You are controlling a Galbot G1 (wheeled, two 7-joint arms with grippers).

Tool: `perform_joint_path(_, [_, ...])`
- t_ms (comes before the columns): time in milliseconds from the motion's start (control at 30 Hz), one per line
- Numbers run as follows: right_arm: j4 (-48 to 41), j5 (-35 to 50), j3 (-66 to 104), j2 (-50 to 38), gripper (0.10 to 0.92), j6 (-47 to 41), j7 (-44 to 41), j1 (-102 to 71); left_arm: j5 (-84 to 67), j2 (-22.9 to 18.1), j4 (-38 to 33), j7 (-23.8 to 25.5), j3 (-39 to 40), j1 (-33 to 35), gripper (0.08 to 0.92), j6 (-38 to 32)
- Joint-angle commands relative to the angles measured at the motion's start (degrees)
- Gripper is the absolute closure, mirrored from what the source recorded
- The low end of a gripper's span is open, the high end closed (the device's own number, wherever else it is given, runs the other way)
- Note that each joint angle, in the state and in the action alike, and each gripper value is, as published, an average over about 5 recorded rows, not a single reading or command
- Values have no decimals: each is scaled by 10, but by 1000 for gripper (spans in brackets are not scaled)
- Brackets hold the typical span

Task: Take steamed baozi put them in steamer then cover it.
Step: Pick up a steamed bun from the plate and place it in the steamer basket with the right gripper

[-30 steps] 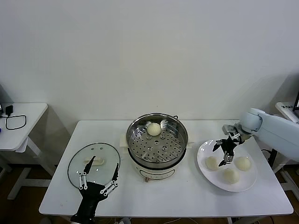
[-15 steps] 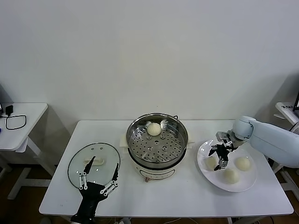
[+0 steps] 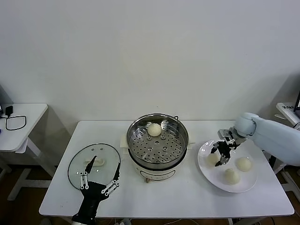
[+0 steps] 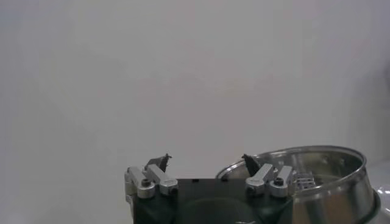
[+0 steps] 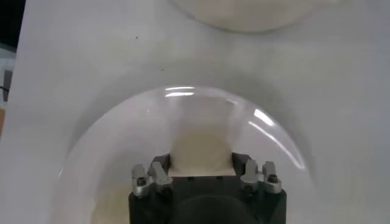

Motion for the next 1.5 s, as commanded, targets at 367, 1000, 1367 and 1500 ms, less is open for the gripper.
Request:
perform_joint_path(367, [132,245,-171,191,355,-99,-100,368,-2,17,-3,-2,9,-16,177,3])
perform_joint_path(1000, [39,313,-203,407,372,-181,59,219,3,16,-4,-5,14,-22,177,2])
perform_joint_path(1367, [-6,265,-205,442,372,-187,72,171,2,15,-4,-8,8,-13,177,-5])
perform_joint_path(1500, [-12,258,-206,442,372,-187,77,166,2,15,-5,-8,5,-11,177,-7])
